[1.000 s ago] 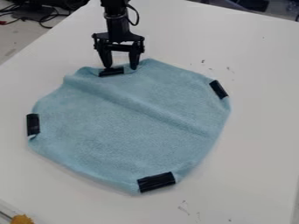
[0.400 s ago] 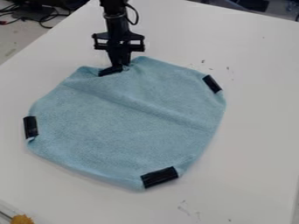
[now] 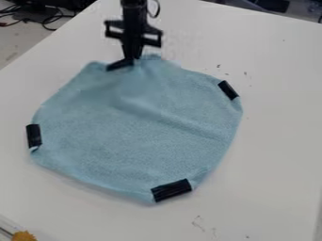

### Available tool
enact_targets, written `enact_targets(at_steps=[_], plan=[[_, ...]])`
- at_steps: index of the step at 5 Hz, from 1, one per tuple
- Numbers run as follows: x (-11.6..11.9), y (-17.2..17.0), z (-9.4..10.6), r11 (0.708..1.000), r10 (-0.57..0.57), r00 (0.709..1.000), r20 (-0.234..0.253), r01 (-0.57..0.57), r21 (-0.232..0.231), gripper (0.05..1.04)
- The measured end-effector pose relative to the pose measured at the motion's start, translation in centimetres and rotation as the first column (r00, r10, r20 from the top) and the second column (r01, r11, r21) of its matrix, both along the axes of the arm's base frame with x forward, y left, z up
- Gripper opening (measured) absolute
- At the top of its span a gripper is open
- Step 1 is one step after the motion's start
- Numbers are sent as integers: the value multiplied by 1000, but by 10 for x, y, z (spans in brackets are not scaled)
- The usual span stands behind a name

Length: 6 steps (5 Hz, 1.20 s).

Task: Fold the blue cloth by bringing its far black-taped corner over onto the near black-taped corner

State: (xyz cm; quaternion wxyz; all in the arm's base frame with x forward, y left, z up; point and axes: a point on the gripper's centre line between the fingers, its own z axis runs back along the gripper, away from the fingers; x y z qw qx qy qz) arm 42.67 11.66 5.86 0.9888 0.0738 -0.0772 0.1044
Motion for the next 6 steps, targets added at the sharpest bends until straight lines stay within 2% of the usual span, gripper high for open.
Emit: enact_targets(at_steps=[1, 2, 3, 4, 5, 6], plan=[[-16, -33, 33, 997, 7, 998, 55, -11, 71, 59], [-48, -52, 44, 995, 78, 994, 78, -82, 53, 59], [-92, -81, 38, 987, 159, 986, 58, -157, -41, 59], [-133, -105, 29, 973, 222, 974, 39, -219, -78, 59], [-162, -132, 21, 960, 246, 969, -25, -247, -129, 59], [-175, -149, 11, 954, 240, 968, -71, -249, -167, 59]])
